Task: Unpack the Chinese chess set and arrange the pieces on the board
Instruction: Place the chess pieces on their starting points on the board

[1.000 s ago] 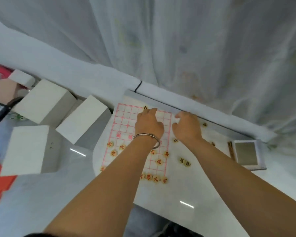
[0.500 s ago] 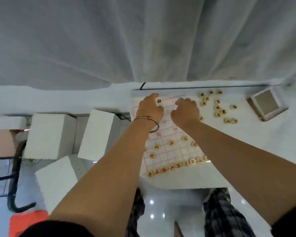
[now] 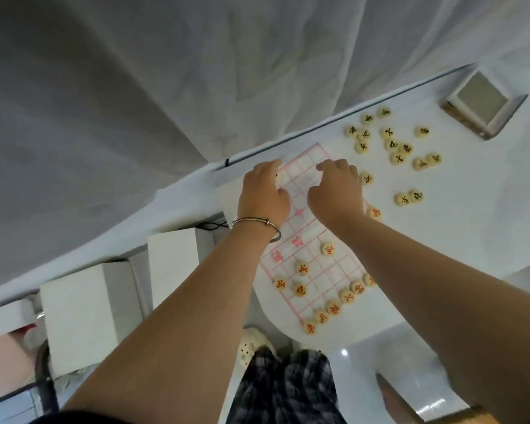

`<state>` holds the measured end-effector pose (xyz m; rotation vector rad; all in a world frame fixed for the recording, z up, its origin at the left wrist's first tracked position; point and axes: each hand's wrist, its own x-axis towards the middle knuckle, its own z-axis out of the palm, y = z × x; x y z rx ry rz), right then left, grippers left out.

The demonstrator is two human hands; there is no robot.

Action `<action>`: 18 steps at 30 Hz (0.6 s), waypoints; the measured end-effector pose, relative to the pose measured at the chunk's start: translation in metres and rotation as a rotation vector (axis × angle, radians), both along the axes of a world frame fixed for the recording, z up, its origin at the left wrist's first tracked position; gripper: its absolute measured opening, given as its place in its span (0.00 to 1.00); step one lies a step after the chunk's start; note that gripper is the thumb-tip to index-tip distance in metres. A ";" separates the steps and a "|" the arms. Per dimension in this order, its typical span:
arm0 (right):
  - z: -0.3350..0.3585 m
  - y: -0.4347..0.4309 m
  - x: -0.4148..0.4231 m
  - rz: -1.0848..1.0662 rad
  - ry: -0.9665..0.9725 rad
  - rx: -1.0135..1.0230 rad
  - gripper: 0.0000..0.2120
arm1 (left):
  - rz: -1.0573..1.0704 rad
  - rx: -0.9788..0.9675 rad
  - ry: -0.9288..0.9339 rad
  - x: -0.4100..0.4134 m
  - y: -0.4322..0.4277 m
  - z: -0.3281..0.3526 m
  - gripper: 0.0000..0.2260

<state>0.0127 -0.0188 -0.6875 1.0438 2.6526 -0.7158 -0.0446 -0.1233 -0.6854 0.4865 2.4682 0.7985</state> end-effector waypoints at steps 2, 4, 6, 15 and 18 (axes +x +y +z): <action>-0.006 0.011 -0.004 -0.025 0.026 0.012 0.23 | -0.067 -0.011 0.035 -0.003 0.009 -0.008 0.23; -0.008 0.027 -0.003 -0.069 0.034 0.014 0.23 | -0.138 -0.014 0.034 -0.006 0.022 -0.012 0.23; -0.010 0.038 -0.004 -0.089 0.027 0.011 0.24 | -0.183 -0.035 0.007 -0.009 0.029 -0.013 0.23; -0.048 0.054 -0.022 -0.217 0.027 0.030 0.21 | -0.356 -0.135 0.007 -0.041 0.067 -0.021 0.24; -0.060 0.054 -0.028 -0.278 0.074 0.093 0.21 | -0.467 -0.156 -0.084 -0.049 0.075 -0.031 0.24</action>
